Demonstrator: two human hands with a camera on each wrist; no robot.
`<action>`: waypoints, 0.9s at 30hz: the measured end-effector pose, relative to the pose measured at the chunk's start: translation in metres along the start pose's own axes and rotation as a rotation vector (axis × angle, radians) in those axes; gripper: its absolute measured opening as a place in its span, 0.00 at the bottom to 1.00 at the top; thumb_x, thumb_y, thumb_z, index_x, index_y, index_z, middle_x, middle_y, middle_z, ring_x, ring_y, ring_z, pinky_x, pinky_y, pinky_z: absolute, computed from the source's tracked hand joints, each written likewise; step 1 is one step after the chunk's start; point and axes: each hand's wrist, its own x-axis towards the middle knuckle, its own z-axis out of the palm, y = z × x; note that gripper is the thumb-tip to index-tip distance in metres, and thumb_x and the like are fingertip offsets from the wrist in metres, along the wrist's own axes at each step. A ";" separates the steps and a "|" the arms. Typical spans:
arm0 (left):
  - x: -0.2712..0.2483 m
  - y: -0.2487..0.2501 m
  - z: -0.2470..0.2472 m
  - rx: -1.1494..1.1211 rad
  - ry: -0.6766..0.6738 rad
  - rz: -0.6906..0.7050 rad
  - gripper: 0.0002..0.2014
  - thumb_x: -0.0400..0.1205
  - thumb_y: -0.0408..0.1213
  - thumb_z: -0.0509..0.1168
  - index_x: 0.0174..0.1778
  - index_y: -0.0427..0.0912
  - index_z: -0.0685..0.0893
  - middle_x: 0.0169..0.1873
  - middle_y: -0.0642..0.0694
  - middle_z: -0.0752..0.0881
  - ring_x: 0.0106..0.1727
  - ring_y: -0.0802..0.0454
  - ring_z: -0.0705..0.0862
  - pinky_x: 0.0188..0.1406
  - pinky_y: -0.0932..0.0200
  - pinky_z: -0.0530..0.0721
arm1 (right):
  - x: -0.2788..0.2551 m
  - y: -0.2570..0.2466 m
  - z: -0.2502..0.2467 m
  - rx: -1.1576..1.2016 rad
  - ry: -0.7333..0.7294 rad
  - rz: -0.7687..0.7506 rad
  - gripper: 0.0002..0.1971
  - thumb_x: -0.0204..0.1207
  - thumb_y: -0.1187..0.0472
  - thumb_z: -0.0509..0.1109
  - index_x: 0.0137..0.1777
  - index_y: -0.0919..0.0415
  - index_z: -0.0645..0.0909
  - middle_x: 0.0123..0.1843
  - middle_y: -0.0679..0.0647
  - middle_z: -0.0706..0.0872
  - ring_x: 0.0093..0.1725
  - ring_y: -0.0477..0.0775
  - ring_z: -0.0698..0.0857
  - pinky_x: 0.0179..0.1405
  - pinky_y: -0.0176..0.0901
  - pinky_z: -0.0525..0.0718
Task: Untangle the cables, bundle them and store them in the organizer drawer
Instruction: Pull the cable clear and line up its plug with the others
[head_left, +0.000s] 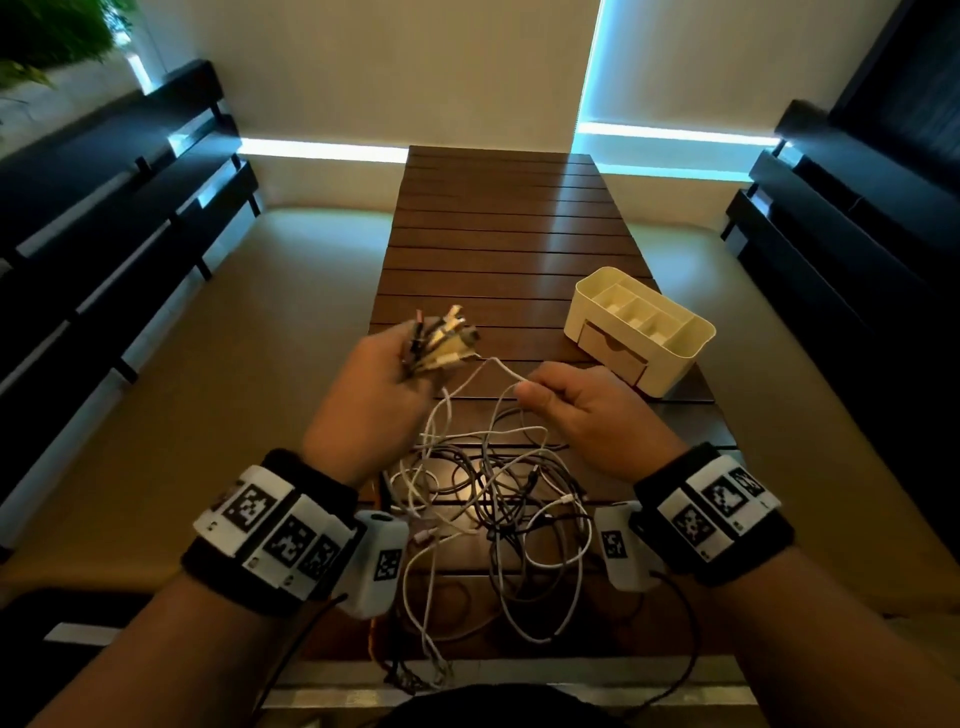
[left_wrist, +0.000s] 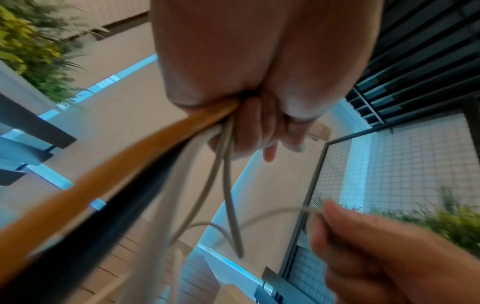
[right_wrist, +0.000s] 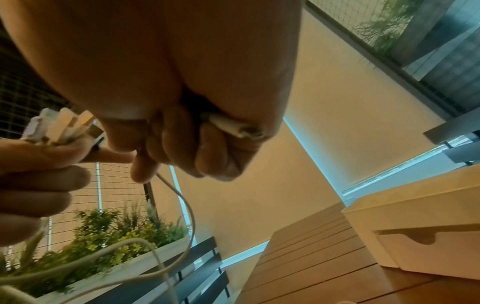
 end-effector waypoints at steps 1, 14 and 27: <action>0.000 0.000 0.005 0.026 -0.067 0.009 0.11 0.84 0.33 0.66 0.56 0.55 0.85 0.40 0.58 0.86 0.38 0.68 0.81 0.36 0.71 0.77 | 0.000 -0.004 0.003 0.014 -0.009 -0.023 0.10 0.85 0.50 0.62 0.47 0.50 0.83 0.30 0.46 0.81 0.28 0.42 0.79 0.26 0.30 0.74; -0.007 -0.017 0.003 0.086 -0.091 -0.050 0.09 0.84 0.42 0.69 0.37 0.48 0.85 0.27 0.53 0.82 0.27 0.61 0.74 0.31 0.61 0.71 | -0.025 0.003 0.004 0.090 -0.043 0.003 0.09 0.83 0.54 0.66 0.52 0.52 0.88 0.46 0.41 0.81 0.46 0.41 0.82 0.44 0.28 0.79; -0.027 -0.055 -0.008 -0.239 0.050 -0.267 0.13 0.84 0.45 0.66 0.54 0.38 0.86 0.18 0.58 0.72 0.22 0.56 0.66 0.27 0.56 0.65 | -0.079 -0.019 0.028 0.143 -0.909 0.365 0.12 0.78 0.48 0.72 0.54 0.55 0.87 0.40 0.42 0.91 0.40 0.36 0.88 0.47 0.32 0.85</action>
